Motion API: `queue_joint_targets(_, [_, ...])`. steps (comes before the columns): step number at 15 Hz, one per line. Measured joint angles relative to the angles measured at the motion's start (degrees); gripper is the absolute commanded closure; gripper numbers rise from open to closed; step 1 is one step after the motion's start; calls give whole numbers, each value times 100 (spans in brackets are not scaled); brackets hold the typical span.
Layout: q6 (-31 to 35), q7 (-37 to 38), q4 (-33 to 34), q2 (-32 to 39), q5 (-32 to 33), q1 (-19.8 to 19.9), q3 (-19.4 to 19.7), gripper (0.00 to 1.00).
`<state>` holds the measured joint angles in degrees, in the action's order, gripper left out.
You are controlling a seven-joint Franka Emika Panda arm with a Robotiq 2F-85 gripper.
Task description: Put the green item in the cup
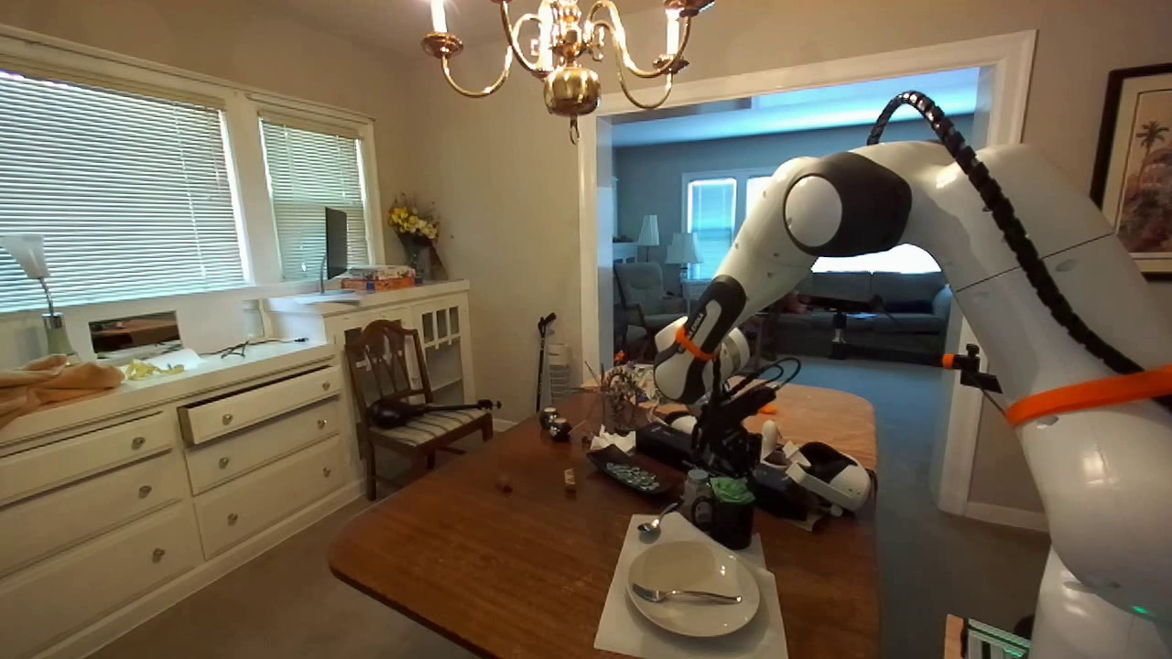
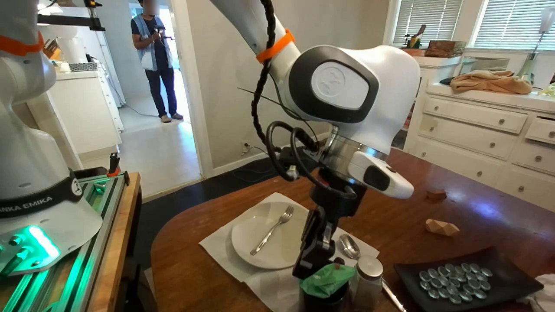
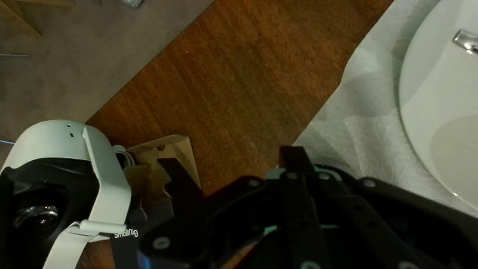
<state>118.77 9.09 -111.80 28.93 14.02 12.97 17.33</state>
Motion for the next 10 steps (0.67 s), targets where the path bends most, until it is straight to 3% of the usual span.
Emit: queue_joint_targets(10, [-72,12,28,33,-17,53,14,100])
